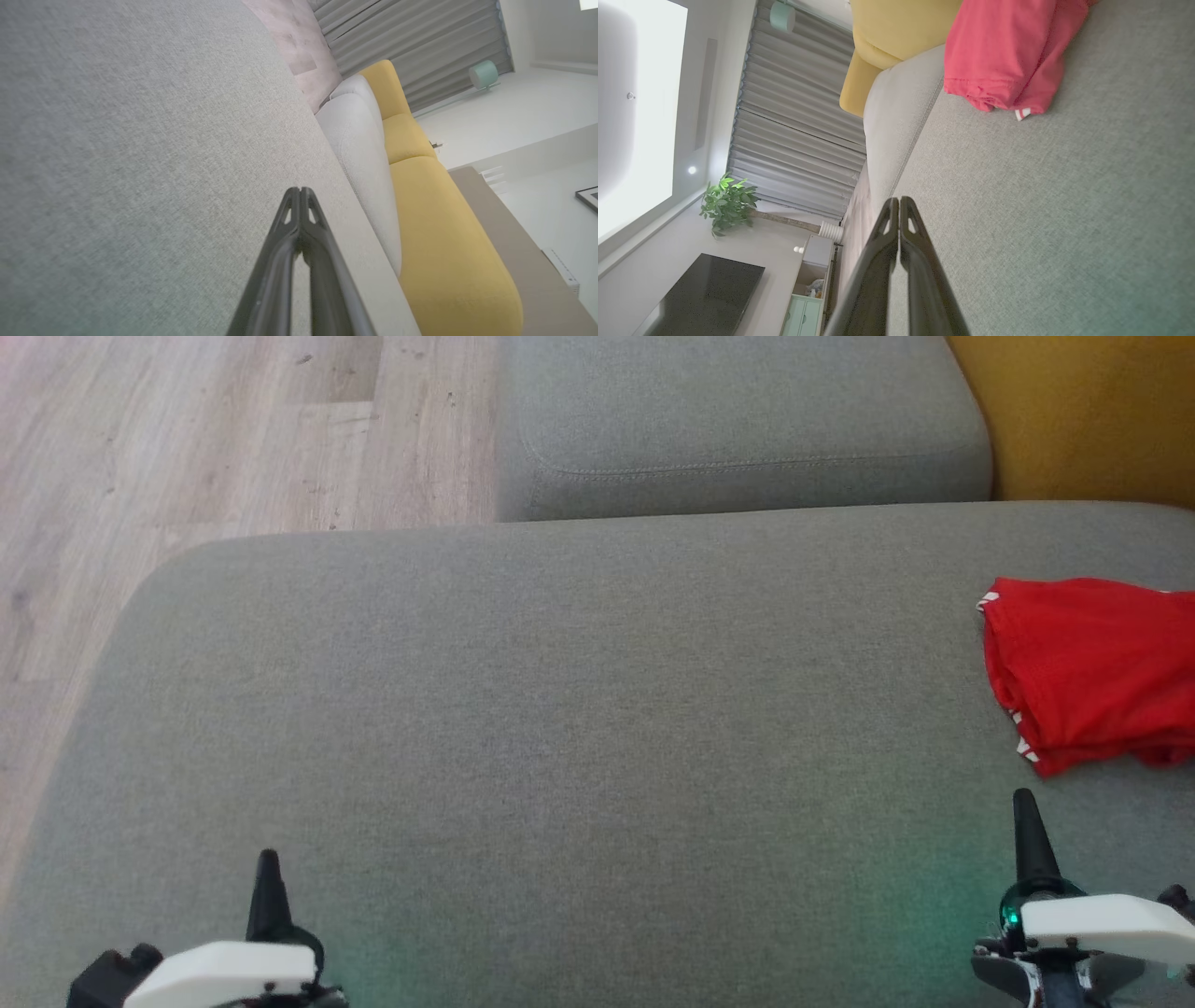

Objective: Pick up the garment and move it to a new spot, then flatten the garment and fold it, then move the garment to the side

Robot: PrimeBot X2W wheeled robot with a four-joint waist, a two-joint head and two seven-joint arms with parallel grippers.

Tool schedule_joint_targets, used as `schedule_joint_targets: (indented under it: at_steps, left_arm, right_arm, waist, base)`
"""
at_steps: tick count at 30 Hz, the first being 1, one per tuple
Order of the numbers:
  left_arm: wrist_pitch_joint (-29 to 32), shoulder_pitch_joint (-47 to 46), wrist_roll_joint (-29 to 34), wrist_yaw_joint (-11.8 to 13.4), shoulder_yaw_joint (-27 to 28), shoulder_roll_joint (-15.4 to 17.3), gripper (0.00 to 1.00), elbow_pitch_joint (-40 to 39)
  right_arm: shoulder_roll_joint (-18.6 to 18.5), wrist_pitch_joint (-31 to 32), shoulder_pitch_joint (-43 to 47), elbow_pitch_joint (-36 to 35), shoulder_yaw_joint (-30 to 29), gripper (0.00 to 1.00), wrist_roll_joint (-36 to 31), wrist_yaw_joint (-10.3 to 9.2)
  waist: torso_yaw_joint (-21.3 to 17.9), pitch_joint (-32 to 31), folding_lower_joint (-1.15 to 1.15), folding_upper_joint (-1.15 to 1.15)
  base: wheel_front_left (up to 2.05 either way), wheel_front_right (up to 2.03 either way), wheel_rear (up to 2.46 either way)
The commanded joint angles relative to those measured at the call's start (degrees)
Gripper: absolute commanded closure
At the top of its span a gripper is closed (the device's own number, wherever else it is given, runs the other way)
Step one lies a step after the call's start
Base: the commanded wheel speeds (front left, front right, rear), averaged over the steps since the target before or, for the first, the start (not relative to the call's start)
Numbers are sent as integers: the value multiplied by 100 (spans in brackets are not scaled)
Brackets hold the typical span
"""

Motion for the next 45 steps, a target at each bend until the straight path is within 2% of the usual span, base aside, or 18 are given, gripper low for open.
schedule_joint_targets:
  at_steps: [1,37,45]
  left_arm:
    - [36,-352,-132,-40,217,5,100,-220]
    - [626,-785,-2537,-402,758,-4,100,-332]
    - [625,-785,-2537,-402,757,-4,100,-332]
  right_arm:
    - [-100,32,-327,-183,51,100,153,29]
    - [-100,619,-889,-150,-223,100,2484,40]
    - [-92,629,-890,-149,-235,100,2474,40]
  waist:
    - [-3,7,0,0]
    - [-109,262,0,0]
    - [-109,262,0,0]
  base:
    - [0,0,0]
    - [0,0,0]
    - [0,0,0]
